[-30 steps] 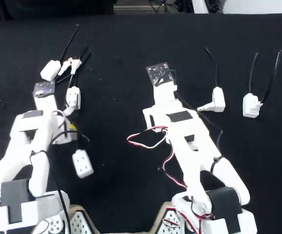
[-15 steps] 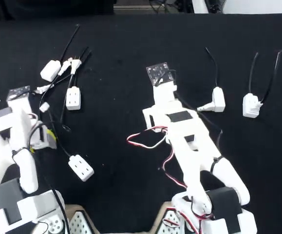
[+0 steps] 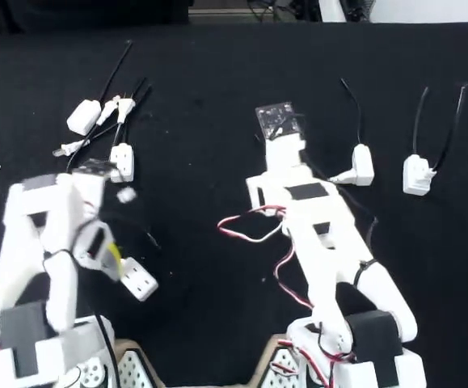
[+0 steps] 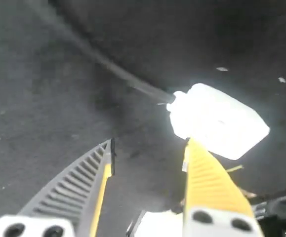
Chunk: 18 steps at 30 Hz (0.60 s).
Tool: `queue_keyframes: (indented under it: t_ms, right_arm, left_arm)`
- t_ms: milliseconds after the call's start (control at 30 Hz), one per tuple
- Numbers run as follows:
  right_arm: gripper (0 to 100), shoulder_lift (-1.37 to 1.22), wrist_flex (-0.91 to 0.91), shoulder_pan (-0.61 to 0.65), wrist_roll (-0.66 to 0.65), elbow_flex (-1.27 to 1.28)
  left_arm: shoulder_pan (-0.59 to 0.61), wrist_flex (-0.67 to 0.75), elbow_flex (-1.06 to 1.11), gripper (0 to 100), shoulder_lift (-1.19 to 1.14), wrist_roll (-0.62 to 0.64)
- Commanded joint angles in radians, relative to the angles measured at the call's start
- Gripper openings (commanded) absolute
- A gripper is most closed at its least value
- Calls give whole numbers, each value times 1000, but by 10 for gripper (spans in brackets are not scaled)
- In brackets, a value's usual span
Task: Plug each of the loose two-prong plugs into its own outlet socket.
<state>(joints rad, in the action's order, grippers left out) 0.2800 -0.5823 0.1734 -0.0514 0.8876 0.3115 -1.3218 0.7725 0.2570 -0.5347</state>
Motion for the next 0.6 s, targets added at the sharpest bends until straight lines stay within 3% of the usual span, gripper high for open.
queue_keyframes:
  t_ms: [0, 133, 267, 400, 567]
  right_arm:
    - [77, 50, 20, -31, 6, -30]
    - [77, 50, 20, -29, 6, -28]
    - [77, 50, 18, -29, 6, -28]
    - [77, 50, 18, -29, 6, -28]
    - [77, 50, 15, -29, 6, -27]
  left_arm:
    - [-203, 92, 111, 234, 120, 109]
    - [-372, 201, 185, 234, 190, 250]
    - [-464, 322, 199, 234, 210, 400]
    - [-506, 379, 188, 234, 219, 493]
    - [-469, 399, 142, 234, 221, 535]
